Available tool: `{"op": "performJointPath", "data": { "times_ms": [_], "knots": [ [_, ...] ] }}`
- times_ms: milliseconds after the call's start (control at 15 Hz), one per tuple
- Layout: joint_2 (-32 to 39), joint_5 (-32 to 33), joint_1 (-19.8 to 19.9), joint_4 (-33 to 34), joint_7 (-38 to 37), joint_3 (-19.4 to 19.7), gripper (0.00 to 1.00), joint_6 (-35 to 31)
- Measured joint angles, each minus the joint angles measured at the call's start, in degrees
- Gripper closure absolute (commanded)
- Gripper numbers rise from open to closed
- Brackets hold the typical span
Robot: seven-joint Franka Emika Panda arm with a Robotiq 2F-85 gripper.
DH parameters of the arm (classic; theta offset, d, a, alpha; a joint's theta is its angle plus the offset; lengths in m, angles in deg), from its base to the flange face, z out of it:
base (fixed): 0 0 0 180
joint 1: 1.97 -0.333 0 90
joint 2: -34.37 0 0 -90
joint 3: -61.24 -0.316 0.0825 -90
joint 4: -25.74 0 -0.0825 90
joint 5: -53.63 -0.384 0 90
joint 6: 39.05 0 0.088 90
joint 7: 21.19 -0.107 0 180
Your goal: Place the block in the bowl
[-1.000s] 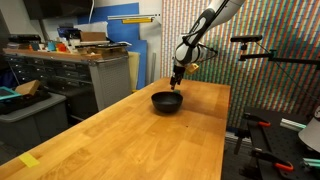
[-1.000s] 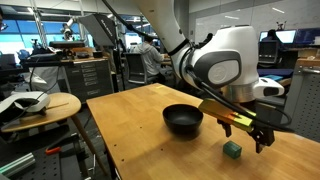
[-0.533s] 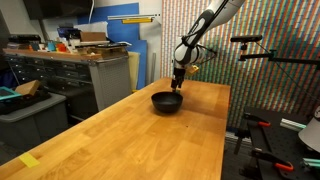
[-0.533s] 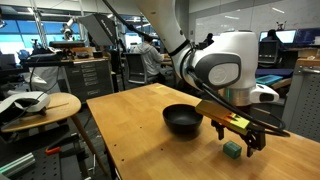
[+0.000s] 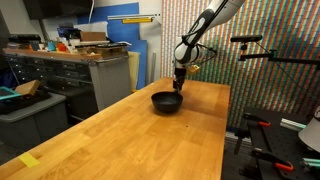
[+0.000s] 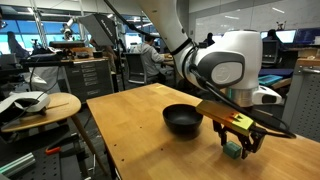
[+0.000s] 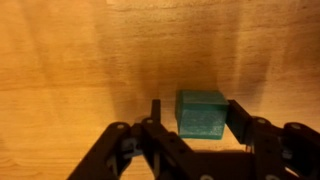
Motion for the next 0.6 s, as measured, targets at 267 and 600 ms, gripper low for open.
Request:
{"op": "performJointPath", "data": {
  "times_ms": [267, 600],
  "knots": [
    [0.1, 0.0, 0.4, 0.6, 0.3, -0.1, 0.79, 1.2],
    [0.2, 0.0, 0.6, 1.3, 0.5, -0.1, 0.79, 2.3]
  ]
}}
